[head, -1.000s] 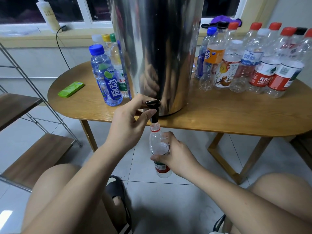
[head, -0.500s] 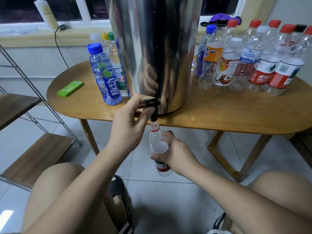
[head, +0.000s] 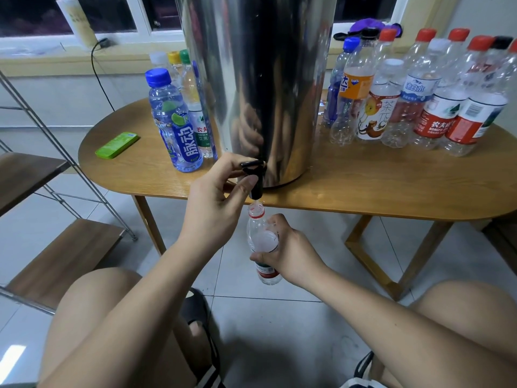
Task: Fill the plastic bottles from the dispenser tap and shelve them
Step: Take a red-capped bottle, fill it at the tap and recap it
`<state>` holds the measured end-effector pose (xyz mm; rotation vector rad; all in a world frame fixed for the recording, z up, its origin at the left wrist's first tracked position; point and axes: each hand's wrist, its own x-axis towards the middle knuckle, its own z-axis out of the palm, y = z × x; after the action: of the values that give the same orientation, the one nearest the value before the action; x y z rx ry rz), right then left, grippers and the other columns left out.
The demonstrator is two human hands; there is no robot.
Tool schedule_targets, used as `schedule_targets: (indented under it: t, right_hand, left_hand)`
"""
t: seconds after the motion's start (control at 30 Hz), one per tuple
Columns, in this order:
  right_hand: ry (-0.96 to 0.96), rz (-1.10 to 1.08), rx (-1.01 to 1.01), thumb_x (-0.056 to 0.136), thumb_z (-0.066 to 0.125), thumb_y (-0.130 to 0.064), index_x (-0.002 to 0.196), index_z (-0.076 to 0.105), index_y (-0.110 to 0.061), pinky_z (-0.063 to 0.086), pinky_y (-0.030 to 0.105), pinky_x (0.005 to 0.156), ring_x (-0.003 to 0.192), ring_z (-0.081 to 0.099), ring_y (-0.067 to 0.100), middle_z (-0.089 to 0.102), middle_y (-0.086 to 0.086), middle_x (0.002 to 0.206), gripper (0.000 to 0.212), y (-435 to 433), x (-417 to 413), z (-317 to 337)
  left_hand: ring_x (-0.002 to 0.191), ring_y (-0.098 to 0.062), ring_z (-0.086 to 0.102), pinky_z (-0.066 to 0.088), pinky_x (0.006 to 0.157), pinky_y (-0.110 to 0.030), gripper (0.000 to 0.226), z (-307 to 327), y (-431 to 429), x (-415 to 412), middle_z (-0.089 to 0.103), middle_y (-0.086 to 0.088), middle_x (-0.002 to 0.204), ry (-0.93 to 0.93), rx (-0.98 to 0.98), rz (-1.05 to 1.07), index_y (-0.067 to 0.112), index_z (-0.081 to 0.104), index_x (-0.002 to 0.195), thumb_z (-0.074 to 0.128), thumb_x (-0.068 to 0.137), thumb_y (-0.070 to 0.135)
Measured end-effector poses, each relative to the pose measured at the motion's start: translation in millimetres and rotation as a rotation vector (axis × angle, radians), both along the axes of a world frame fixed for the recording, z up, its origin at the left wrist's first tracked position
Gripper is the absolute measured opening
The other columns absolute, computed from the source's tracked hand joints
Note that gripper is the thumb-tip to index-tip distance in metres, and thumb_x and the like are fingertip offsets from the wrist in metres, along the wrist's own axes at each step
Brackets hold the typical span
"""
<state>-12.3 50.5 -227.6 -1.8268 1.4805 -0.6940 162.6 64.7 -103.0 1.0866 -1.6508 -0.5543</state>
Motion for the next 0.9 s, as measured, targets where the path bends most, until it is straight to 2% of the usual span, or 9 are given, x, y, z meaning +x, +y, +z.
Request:
schedule_targets:
  t: [0.13, 0.27, 0.5, 0.73, 0.9]
  right_hand:
    - [-0.037, 0.014, 0.012, 0.080, 0.093, -0.039, 0.120, 0.043, -0.032, 0.052, 0.022, 0.065, 0.088, 0.067, 0.015, 0.068, -0.008, 0.107, 0.065, -1.0, -0.5, -0.6]
    - [-0.017, 0.025, -0.019, 0.079, 0.093, -0.044, 0.122, 0.041, -0.033, 0.049, 0.028, 0.073, 0.096, 0.065, 0.017, 0.067, -0.009, 0.111, 0.069, -2.6, 0.4, -5.7]
    - [-0.028, 0.025, 0.000, 0.078, 0.092, -0.047, 0.126, 0.043, -0.035, 0.058, 0.035, 0.088, 0.106, 0.067, 0.016, 0.068, -0.010, 0.121, 0.070, -6.7, 0.7, -11.1]
    - [-0.018, 0.024, 0.000, 0.080, 0.092, -0.045, 0.123, 0.042, -0.035, 0.056, 0.034, 0.086, 0.102, 0.065, 0.016, 0.067, -0.010, 0.116, 0.067, -7.2, 3.3, -9.8]
    - [-0.011, 0.024, -0.006, 0.079, 0.092, -0.046, 0.124, 0.042, -0.035, 0.056, 0.035, 0.088, 0.106, 0.065, 0.017, 0.066, -0.010, 0.120, 0.068, -5.7, 3.7, -8.5]
  left_hand:
    - [0.108, -0.024, 0.076, 0.058, 0.093, -0.054, 0.018, 0.6, 0.7, -0.6, 0.079, -0.001, 0.100, 0.000, 0.011, 0.009, 0.012, 0.070, 0.123, 0.066, 0.108, 0.005]
    - [0.110, -0.023, 0.076, 0.058, 0.092, -0.054, 0.017, 0.7, 0.6, -0.2, 0.079, 0.001, 0.104, -0.004, 0.009, 0.017, 0.012, 0.070, 0.123, 0.066, 0.107, 0.006]
    - [0.111, -0.019, 0.075, 0.058, 0.093, -0.051, 0.016, 0.7, 0.8, -0.7, 0.079, 0.003, 0.104, -0.009, -0.004, 0.029, 0.013, 0.071, 0.121, 0.068, 0.106, 0.005]
    - [0.111, -0.020, 0.074, 0.059, 0.092, -0.053, 0.016, 0.5, 0.3, 0.5, 0.078, 0.004, 0.104, -0.016, -0.005, 0.026, 0.013, 0.071, 0.121, 0.068, 0.107, 0.006]
    - [0.107, -0.021, 0.075, 0.059, 0.090, -0.052, 0.015, 0.5, 0.5, 0.4, 0.079, 0.002, 0.104, -0.009, 0.001, 0.026, 0.013, 0.070, 0.121, 0.068, 0.107, 0.007]
